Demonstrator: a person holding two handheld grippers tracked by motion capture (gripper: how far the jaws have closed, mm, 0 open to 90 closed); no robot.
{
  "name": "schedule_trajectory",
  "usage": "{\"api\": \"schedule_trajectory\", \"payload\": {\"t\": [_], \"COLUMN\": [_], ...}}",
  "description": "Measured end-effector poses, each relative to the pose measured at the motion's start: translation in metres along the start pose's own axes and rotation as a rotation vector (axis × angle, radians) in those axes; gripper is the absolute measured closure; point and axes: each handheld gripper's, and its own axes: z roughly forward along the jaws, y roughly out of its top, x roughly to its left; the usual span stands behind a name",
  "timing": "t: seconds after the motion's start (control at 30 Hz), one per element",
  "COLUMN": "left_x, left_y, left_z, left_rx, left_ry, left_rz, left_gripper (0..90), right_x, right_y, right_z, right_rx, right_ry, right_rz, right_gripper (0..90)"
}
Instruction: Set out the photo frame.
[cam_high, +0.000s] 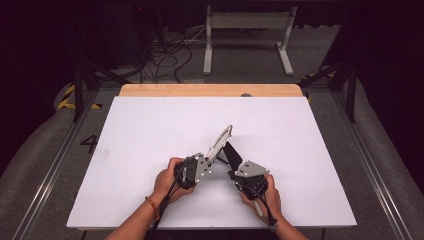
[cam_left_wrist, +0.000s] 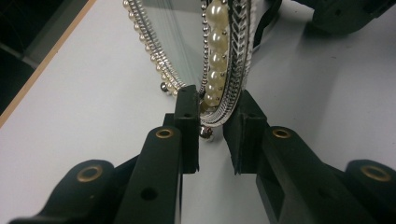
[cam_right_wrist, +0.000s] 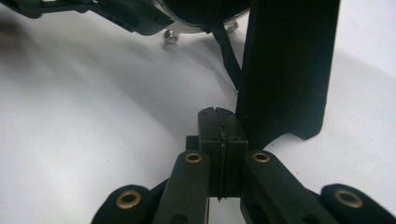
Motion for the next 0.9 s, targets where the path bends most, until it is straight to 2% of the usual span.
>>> {"api": "schedule_trajectory", "payload": {"t": [0.17,0.43,0.53,0.7,0.83,0.9], "left_x": [-0.004,-0.007,-0.007,-0.012,-0.011,-0.009], "left_y": [0.002,0.003,0.002,0.006,0.005,0.004], "left_z": [-0.001,-0.003,-0.003,-0.003,-0.004,-0.004], "left_rx": [-0.009,-0.023,-0.038,-0.050,-0.053,-0.077], "left_ry": [-0.002,-0.022,-0.050,-0.055,-0.080,-0.110], "left_rz": [0.017,-0.001,-0.026,-0.009,-0.026,-0.021], "left_gripper": [74.7,73.1,72.1,71.3,70.6,69.7], "right_x": [-0.004,-0.008,-0.014,-0.020,-0.022,-0.021], "right_y": [-0.001,-0.002,-0.002,-0.004,-0.005,-0.006], "right_z": [-0.001,-0.003,-0.003,-0.004,-0.003,-0.002], "right_rx": [0.002,0.008,0.008,0.007,0.007,0.009], "right_ry": [-0.013,-0.004,0.022,0.023,0.029,0.024], "right_rz": [0.000,-0.006,0.016,0.025,0.029,0.027], "right_gripper": [90.0,90.0,90.0,90.0,90.0,90.0]}}
